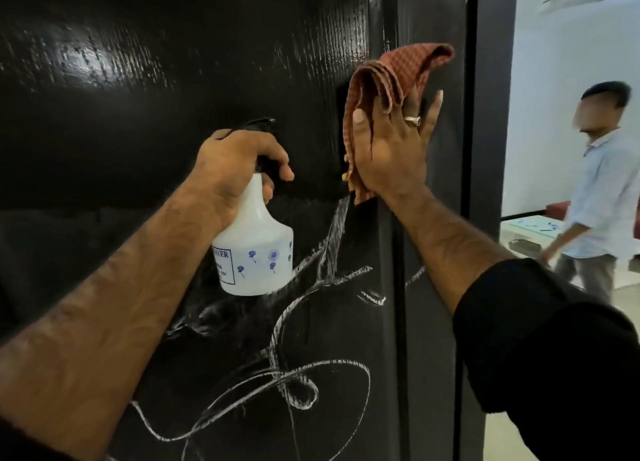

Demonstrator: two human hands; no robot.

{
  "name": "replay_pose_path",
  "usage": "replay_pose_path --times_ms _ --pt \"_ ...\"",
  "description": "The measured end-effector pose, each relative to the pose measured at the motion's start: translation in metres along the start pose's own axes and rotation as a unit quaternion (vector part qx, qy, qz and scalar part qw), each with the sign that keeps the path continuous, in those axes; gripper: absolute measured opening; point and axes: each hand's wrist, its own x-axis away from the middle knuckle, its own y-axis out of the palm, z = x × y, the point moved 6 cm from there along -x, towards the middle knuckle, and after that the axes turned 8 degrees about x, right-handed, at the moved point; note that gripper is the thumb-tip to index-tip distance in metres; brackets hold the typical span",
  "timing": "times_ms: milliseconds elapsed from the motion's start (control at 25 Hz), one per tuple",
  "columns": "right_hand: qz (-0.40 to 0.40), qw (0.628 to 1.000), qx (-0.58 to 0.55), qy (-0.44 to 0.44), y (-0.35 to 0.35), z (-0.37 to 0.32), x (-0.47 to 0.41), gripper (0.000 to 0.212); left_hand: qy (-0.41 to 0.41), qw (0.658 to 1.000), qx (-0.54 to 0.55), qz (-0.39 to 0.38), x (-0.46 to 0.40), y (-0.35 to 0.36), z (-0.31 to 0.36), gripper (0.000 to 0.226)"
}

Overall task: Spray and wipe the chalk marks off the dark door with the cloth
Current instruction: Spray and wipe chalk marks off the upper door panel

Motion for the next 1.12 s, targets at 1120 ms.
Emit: replay_pose_path --times_ms 1120 --pt "-0.014 0.998 -0.053 0.039 0.012 0.091 -0.021 0.072 0.031 0.999 -0.005 0.031 -0.029 0.123 -0.024 0.045"
